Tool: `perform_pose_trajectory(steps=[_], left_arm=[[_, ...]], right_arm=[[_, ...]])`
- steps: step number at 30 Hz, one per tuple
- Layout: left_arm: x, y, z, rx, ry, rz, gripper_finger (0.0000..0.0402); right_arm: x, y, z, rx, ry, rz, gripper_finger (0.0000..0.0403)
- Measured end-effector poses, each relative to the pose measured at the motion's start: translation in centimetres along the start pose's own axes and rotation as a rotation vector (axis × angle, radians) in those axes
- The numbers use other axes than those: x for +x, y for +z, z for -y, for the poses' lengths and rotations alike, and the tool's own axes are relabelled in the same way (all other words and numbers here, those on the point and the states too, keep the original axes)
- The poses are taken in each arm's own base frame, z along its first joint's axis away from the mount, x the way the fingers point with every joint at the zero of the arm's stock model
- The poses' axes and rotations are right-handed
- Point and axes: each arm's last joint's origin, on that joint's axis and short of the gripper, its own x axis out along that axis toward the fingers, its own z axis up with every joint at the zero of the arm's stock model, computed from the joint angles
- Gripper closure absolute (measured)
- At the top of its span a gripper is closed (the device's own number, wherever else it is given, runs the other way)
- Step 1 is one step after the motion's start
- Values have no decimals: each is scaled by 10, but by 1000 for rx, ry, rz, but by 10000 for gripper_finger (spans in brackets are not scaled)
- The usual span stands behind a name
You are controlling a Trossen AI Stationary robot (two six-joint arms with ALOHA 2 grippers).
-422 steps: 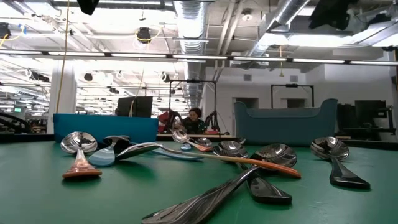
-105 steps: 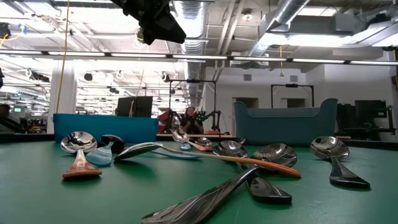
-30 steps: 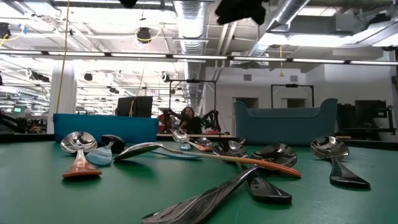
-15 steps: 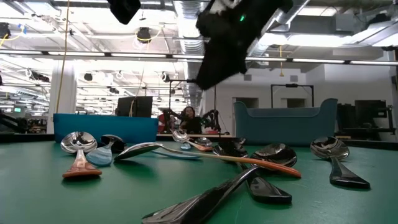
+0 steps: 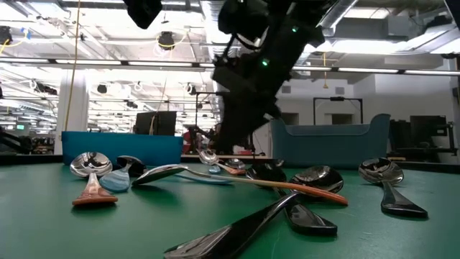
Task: Sort silverware by color (type)
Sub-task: Put the orange spoon into the dark blue bin
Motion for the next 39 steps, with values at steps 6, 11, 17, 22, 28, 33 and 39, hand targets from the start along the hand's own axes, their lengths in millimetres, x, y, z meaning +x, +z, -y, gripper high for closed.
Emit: perform_pose_trajectory(steps=[6, 11, 17, 22, 28, 33, 39], left_arm=[[0, 0, -1, -1, 27, -2, 303], [0, -1, -1, -1, 27, -4, 303], [0, -2, -1, -3, 29, -14, 303], [0, -2, -1, -4, 32, -16, 303], [0, -2, -1, -3, 32, -16, 303], [0, -2, -1, -3, 46, -14, 303], [0, -2, -2, -3, 50, -14, 303]], right_arm=[[9, -1, 4, 6, -13, -1, 208], [24, -7, 6, -17, -40, -22, 213], [41, -16, 5, -34, -44, -68, 213], [41, -17, 6, -34, -46, -81, 223], [42, -16, 14, 41, -64, -99, 287], [42, -17, 14, 91, -68, -109, 360], [41, -17, 13, 120, -55, -110, 391]])
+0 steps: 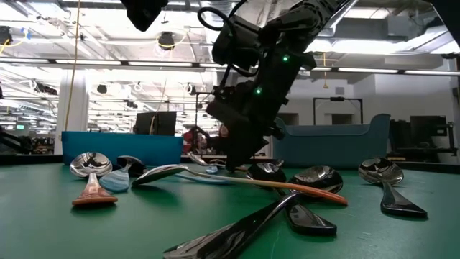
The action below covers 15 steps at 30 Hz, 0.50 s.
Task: Sort silverware by color (type)
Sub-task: Put the orange spoon into the dark blue bin
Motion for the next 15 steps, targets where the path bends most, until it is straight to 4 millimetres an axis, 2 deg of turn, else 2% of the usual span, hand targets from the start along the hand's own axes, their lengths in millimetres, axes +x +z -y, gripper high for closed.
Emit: perform_pose_trajectory(steps=[6, 15], left_arm=[[0, 0, 0, -9, 0, 1, 303], [0, 1, 0, -9, 0, 5, 303]], right_arm=[[-16, 4, 0, 16, 42, 0, 393], [-62, 28, 8, 64, 87, 129, 394]])
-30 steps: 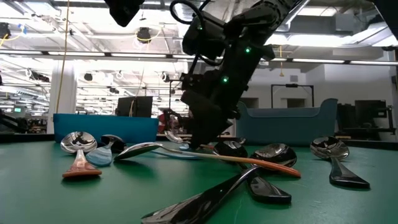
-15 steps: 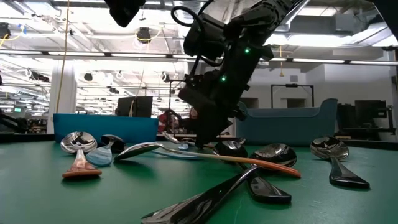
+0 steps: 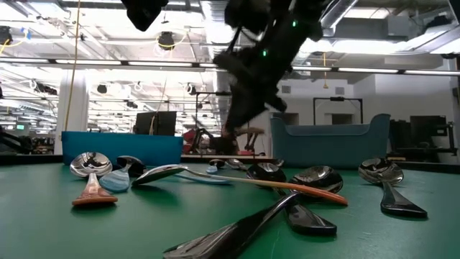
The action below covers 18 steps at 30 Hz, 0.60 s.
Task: Sort silverware by color (type)
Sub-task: Put the orange spoon into the dark blue bin
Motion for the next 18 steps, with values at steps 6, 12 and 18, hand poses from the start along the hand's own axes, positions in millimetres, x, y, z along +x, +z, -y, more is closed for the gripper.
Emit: perform_pose_trajectory(steps=[6, 12, 18], left_arm=[[-2, 2, -2, -22, 95, 30, 303], [-20, 16, -1, -6, 172, 215, 303], [-44, 32, -1, 24, 164, 428, 303]], right_arm=[[-31, 19, 2, 33, -1, 133, 394], [-69, 46, 4, 95, 26, 370, 394], [-107, 73, 11, 103, 74, 623, 394]])
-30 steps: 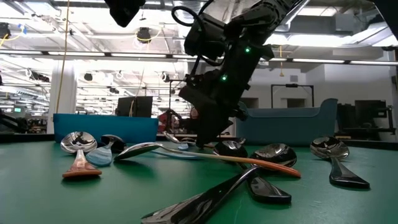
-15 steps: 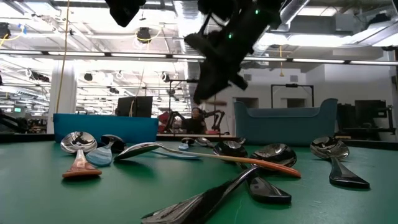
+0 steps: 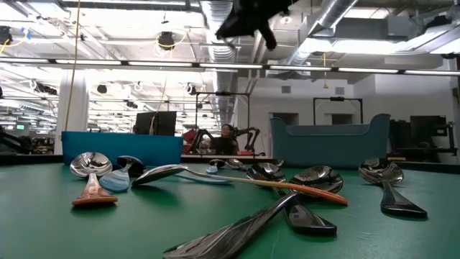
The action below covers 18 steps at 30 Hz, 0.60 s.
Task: Sort silverware by color (type)
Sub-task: Put the orange spoon into the dark blue bin
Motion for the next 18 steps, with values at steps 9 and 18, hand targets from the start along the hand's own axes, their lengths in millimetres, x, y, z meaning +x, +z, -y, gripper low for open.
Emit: perform_pose_trajectory(steps=[9, 18], left_arm=[[1, -16, -14, -91, 1, 176, 303], [1, -68, -33, -304, 32, 474, 303]], right_arm=[[-14, 34, -7, -30, 103, 243, 393], [-14, 35, -12, -36, 178, 262, 392]])
